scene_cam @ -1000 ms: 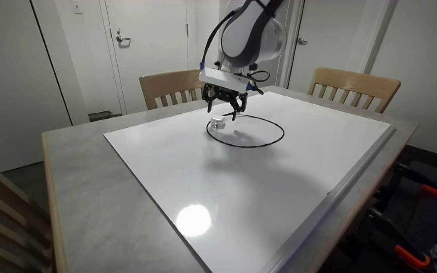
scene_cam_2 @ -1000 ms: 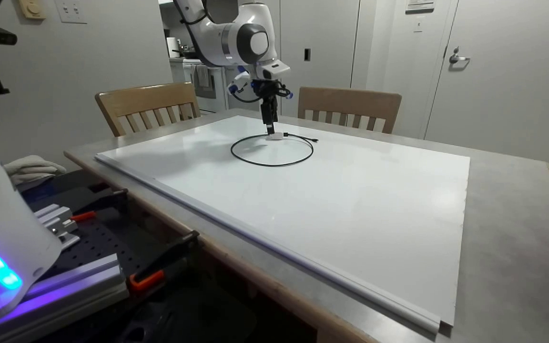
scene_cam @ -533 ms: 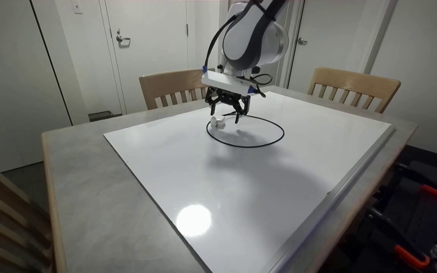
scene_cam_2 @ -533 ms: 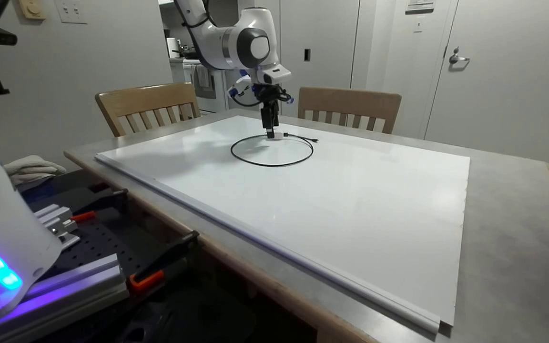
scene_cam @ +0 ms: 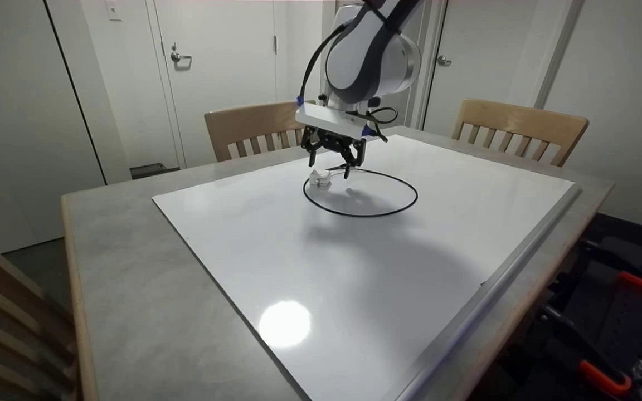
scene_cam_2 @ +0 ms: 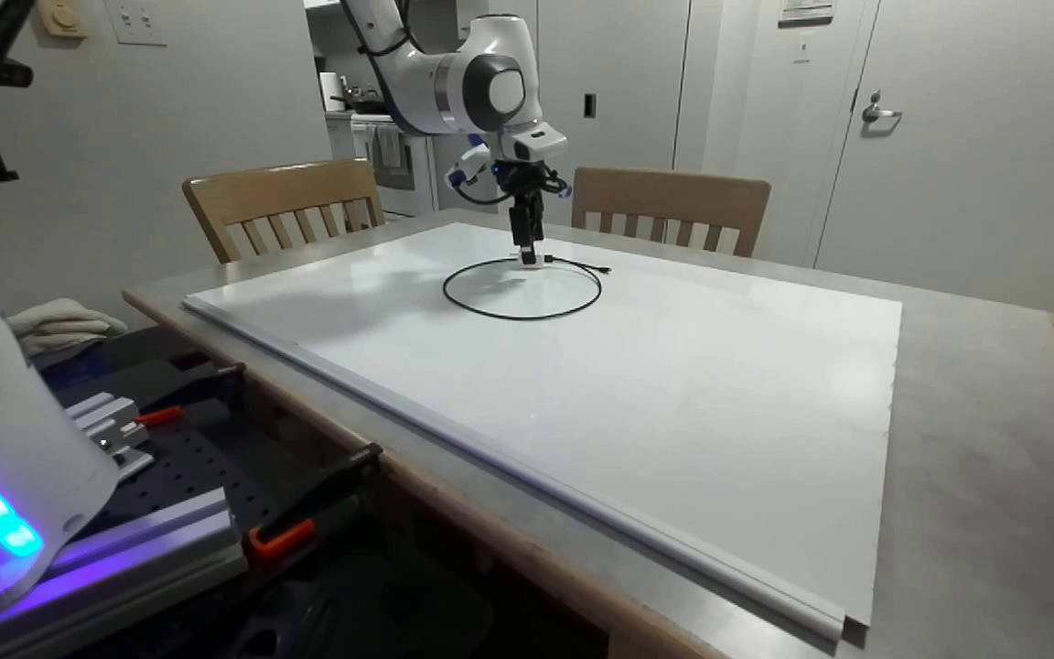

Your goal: Straighten the charger

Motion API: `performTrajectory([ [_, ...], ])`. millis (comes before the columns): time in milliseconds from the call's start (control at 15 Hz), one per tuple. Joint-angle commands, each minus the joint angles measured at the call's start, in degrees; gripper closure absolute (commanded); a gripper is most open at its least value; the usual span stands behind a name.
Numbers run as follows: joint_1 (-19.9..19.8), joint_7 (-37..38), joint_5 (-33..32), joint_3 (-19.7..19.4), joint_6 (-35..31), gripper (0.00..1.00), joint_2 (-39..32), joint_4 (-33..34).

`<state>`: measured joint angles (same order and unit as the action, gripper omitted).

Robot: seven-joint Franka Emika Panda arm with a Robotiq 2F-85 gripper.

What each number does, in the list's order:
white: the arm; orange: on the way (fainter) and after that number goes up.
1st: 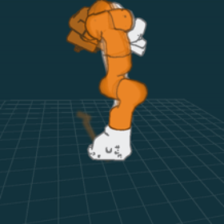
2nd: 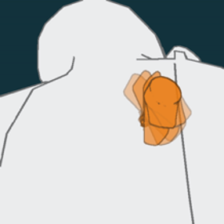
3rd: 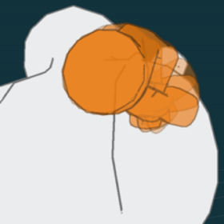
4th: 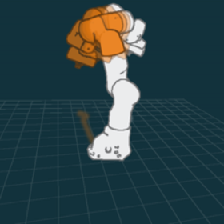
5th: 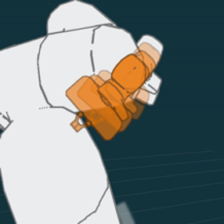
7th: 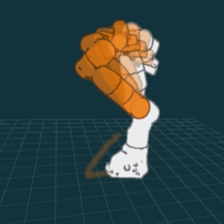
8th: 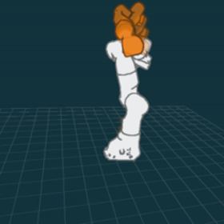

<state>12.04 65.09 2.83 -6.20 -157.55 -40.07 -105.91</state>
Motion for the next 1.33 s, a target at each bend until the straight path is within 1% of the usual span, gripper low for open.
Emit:
performTrajectory([
  [0,-0.6,-2.3,1.3,1.1,1.3,0.00,-2.2,3.5],
  [333,-0.8,-2.2,2.2,2.3,1.1,0.00,-3.7,3.8],
  [800,0.1,-1.2,1.4,0.3,1.5,0.00,-3.0,2.9],
  [1067,-0.3,-1.5,1.7,0.3,1.3,0.01,-3.3,3.3],
  [1133,-0.3,-1.6,1.7,0.4,1.4,0.11,-3.3,3.4],
  [1200,-0.3,-1.5,1.8,0.5,1.5,0.19,-3.3,3.4],
  [1267,-0.2,-1.5,1.7,0.4,1.5,0.24,-3.1,3.4],
])
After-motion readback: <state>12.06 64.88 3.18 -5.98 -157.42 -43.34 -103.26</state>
